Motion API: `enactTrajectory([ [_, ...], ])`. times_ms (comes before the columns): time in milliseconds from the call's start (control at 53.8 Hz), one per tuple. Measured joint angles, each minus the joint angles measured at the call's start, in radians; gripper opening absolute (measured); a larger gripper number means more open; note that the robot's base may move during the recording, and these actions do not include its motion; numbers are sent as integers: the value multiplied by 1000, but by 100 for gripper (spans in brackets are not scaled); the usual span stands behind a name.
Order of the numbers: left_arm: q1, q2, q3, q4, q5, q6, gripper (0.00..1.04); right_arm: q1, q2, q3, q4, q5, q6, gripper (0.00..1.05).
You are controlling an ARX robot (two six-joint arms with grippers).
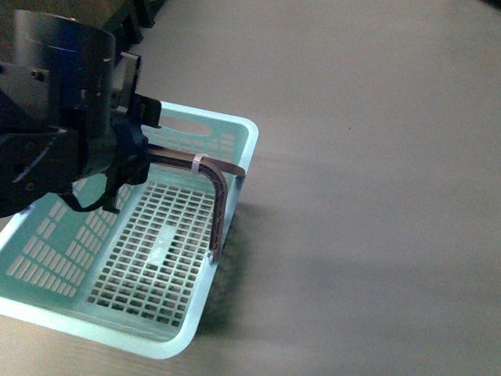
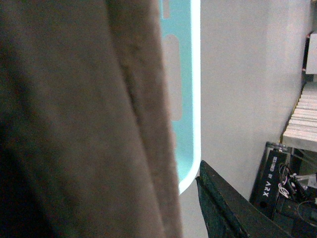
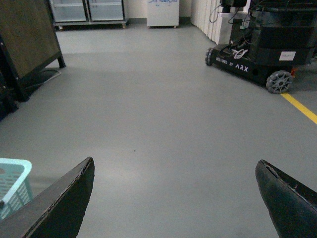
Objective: Pick mango and avocado into basket
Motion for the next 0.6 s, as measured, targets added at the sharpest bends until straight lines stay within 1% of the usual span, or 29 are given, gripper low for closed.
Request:
enactTrajectory([
  [205, 15, -265, -156, -17, 11, -29, 29, 0, 0, 0, 0, 0, 0, 96],
  [316, 29, -451, -234, -66, 14, -48, 29, 0, 0, 0, 0, 0, 0, 96],
  [447, 45, -713, -318, -185, 13, -57, 29, 0, 0, 0, 0, 0, 0, 96],
  [595, 58, -952, -364, -315, 19, -89, 29, 0, 0, 0, 0, 0, 0, 96],
])
